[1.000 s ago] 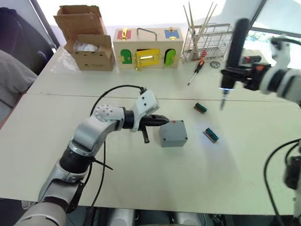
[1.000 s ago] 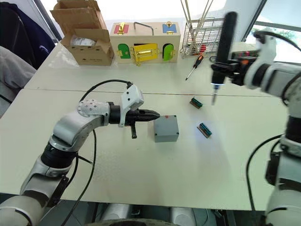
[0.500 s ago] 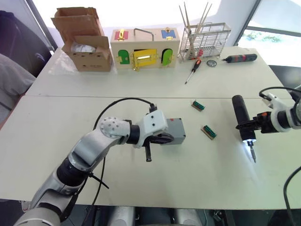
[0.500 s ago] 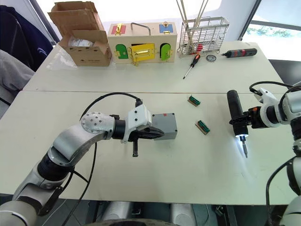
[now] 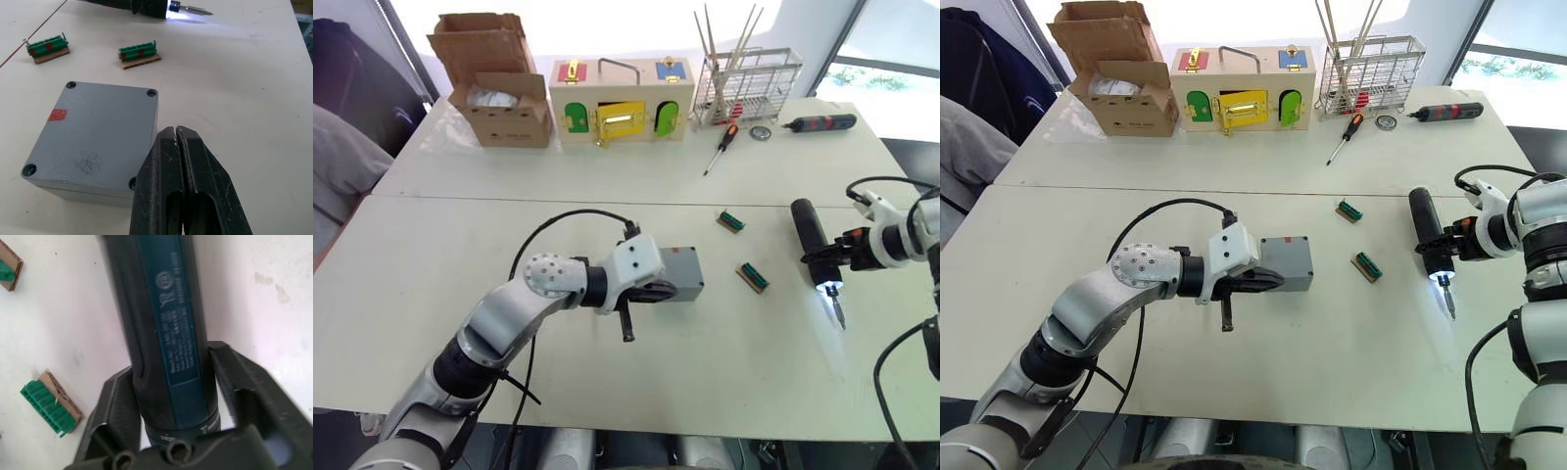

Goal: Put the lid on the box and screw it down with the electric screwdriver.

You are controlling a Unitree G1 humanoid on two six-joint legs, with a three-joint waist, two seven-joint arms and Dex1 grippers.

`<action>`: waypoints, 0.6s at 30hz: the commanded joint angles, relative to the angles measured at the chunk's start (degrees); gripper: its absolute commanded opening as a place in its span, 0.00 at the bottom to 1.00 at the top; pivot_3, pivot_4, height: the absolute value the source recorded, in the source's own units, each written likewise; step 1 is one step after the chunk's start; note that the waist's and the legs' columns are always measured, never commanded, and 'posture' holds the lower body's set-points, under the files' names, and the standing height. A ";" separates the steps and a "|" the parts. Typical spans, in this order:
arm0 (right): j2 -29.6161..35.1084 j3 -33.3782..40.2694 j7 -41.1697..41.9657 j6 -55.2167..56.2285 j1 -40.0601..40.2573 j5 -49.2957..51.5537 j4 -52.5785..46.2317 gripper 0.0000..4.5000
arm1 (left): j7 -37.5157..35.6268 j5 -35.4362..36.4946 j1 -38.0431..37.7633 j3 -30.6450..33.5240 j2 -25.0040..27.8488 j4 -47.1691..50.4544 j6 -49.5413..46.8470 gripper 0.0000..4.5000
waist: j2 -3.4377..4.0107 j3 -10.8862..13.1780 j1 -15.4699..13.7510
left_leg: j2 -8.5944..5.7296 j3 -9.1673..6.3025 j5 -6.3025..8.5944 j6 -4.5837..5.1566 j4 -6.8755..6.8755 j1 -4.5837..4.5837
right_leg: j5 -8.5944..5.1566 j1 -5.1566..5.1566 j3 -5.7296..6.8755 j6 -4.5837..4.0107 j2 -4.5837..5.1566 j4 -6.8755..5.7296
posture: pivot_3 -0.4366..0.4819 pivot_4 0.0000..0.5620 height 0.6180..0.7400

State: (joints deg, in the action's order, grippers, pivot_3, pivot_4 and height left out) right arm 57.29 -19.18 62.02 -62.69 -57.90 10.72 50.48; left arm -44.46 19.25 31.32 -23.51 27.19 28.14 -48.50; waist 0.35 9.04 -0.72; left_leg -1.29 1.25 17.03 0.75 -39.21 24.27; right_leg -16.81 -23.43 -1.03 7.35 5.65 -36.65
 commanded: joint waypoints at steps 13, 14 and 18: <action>1.37 15.34 8.31 13.97 11.65 9.27 -37.76 1.00 | -2.35 -4.23 3.98 4.80 10.68 -6.16 2.84 0.00 | 0.00 0.00 0.45 | 0.10 -0.06 0.00 -0.04 0.08 -0.06 | -0.01 -0.10 0.11 0.02 -0.10 -0.43 | 0.48 0.27 1.00; 1.32 15.85 8.62 14.07 15.90 10.67 -44.61 1.00 | -3.44 -4.28 3.17 4.01 11.61 -5.85 2.89 0.00 | -0.01 0.00 0.30 | 0.10 -0.08 -0.01 -0.05 0.11 -0.04 | -0.01 -0.10 0.13 0.02 -0.10 -0.41 | 0.48 0.27 1.00; 0.12 14.59 6.46 16.90 29.61 11.48 -63.50 1.00 | -4.86 -7.27 1.01 -0.05 13.11 -6.99 4.99 0.00 | -0.03 0.00 -0.21 | 0.05 -0.17 -0.01 -0.04 -0.05 -0.01 | -0.01 0.02 0.15 0.02 -0.06 -0.44 | 0.48 0.27 1.00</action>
State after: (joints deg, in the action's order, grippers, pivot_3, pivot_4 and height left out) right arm 57.22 -5.13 69.42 -47.36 -29.73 21.66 -6.26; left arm -49.54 13.44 31.60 -23.06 41.38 20.73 -45.28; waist 0.33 9.04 -0.92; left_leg -1.28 1.11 17.03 0.72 -39.31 24.25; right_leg -16.82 -23.42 -0.93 7.37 5.61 -37.08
